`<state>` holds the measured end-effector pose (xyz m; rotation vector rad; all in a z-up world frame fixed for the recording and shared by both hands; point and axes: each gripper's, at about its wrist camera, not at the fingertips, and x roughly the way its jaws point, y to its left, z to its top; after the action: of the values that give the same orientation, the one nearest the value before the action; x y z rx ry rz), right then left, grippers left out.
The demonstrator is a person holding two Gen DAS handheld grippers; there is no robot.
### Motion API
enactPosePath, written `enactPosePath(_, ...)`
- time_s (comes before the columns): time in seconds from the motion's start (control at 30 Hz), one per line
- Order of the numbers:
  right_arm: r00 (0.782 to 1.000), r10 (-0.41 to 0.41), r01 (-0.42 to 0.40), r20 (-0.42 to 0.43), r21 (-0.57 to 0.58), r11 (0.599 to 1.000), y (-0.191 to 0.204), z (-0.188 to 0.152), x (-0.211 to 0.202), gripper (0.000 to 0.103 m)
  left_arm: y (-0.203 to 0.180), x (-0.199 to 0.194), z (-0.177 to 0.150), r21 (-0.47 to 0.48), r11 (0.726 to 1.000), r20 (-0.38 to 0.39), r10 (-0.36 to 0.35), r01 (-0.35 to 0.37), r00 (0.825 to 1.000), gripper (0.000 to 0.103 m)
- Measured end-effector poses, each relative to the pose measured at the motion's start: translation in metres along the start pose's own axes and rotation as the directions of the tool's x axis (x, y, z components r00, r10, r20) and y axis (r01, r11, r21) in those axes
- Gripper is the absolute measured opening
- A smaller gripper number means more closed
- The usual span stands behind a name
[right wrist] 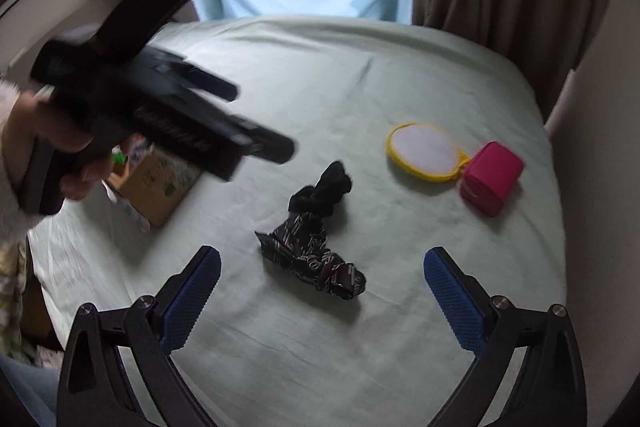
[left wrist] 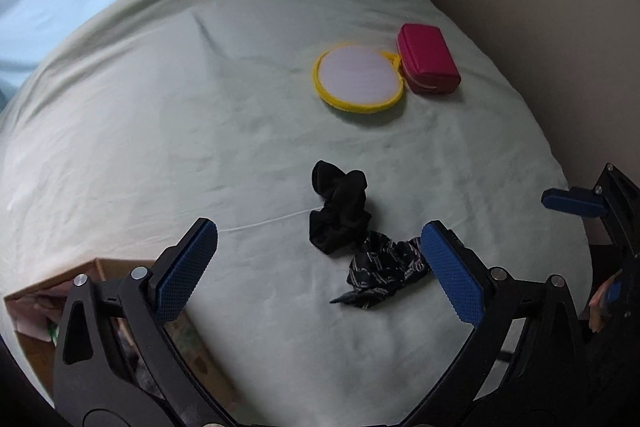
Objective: Organize soft objects
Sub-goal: 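Move both tools back toward the black scrunchies, then grasp one black scrunchie with left tool while right tool grasps the other, then carry both black scrunchies over the cardboard box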
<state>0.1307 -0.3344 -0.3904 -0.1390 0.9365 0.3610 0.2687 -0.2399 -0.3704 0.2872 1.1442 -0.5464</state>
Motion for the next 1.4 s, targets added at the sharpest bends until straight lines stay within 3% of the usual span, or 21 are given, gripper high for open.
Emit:
enactPosePath(0.23, 0.997, 0.036, -0.041, -0.063, -0.085, 0.996, 0.005, -0.019, 0.066, 0.101, -0.003, 0.083, 0.014, 0.067, 0.997, -0.114, -0.03, 0.038, 0.993, 0.096)
enactPosePath(0.37, 0.994, 0.061, -0.073, -0.089, -0.131, 0.989, 0.009, -0.02, 0.093, 0.085, -0.007, 0.109, 0.015, 0.098, 0.993, -0.149, -0.047, 0.062, 0.988, 0.093)
enactPosePath(0.43, 0.992, 0.07, -0.085, -0.101, -0.154, 0.984, 0.01, -0.021, 0.104, 0.078, -0.009, 0.118, 0.016, 0.107, 0.992, -0.159, -0.052, 0.069, 0.986, 0.076)
enactPosePath(0.57, 0.992, 0.064, -0.086, -0.111, -0.202, 0.976, 0.013, -0.022, 0.117, 0.07, -0.011, 0.132, 0.015, 0.101, 0.991, -0.196, -0.061, 0.082, 0.979, 0.066)
enactPosePath(0.6, 0.991, 0.067, -0.089, -0.113, -0.206, 0.975, 0.013, -0.021, 0.119, 0.068, -0.011, 0.134, 0.014, 0.103, 0.991, -0.196, -0.063, 0.084, 0.978, 0.053)
enactPosePath(0.63, 0.991, 0.071, -0.094, -0.115, -0.207, 0.974, 0.014, -0.021, 0.12, 0.064, -0.012, 0.135, 0.013, 0.107, 0.99, -0.201, -0.064, 0.087, 0.977, 0.047)
enactPosePath(0.83, 0.992, 0.052, -0.078, -0.118, -0.225, 0.971, 0.017, -0.018, 0.121, 0.046, -0.011, 0.137, 0.013, 0.131, 0.99, -0.221, -0.028, 0.058, 0.975, 0.024)
enactPosePath(1.03, 0.992, 0.047, -0.069, -0.116, -0.195, 0.978, 0.014, -0.012, 0.112, 0.035, -0.003, 0.132, 0.011, 0.1, 0.994, -0.226, -0.022, 0.045, 0.974, 0.02)
enactPosePath(1.4, 0.995, 0.037, -0.048, -0.088, -0.132, 0.99, -0.003, -0.006, 0.065, 0.032, -0.009, 0.076, 0.019, 0.089, 0.996, -0.147, -0.012, 0.026, 0.989, 0.02)
